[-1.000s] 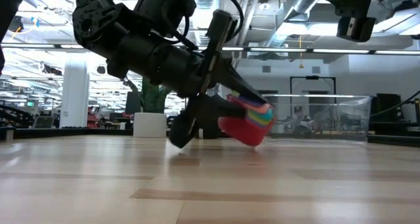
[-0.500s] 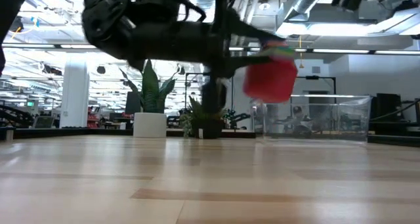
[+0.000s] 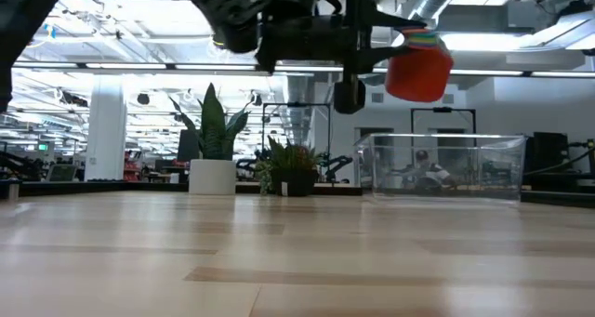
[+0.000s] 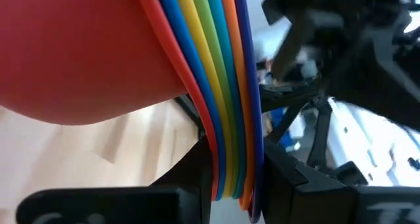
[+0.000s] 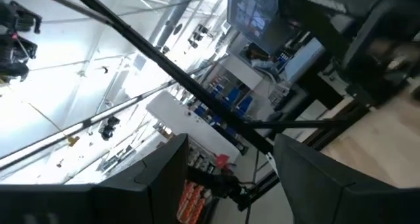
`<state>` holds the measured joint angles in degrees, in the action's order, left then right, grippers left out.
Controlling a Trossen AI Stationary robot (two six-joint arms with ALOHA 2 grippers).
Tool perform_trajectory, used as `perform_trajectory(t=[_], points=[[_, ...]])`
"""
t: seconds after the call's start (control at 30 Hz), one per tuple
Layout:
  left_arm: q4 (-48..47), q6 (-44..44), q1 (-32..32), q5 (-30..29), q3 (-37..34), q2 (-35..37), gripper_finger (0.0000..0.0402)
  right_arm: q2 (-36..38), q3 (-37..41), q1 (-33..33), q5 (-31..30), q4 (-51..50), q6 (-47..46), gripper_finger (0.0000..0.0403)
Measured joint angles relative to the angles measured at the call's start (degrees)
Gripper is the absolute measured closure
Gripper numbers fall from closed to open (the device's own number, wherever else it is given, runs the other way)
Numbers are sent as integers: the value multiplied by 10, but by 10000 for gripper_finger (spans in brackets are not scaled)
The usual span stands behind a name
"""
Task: Nest measuring cups in basket
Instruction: Put the nested measuring cups into the transparent bin
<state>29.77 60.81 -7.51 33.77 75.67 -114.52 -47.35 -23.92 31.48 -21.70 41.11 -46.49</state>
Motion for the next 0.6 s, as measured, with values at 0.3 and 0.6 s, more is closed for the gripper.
perform_trajectory(t=[0.3, 0.6], points=[[-275, -148, -80, 70, 141, 0, 333, 2, 0, 54, -40, 121, 108, 153], [-289, -171, -117, 117, 154, -12, 333, 2, 0, 63, -44, 149, 136, 153]])
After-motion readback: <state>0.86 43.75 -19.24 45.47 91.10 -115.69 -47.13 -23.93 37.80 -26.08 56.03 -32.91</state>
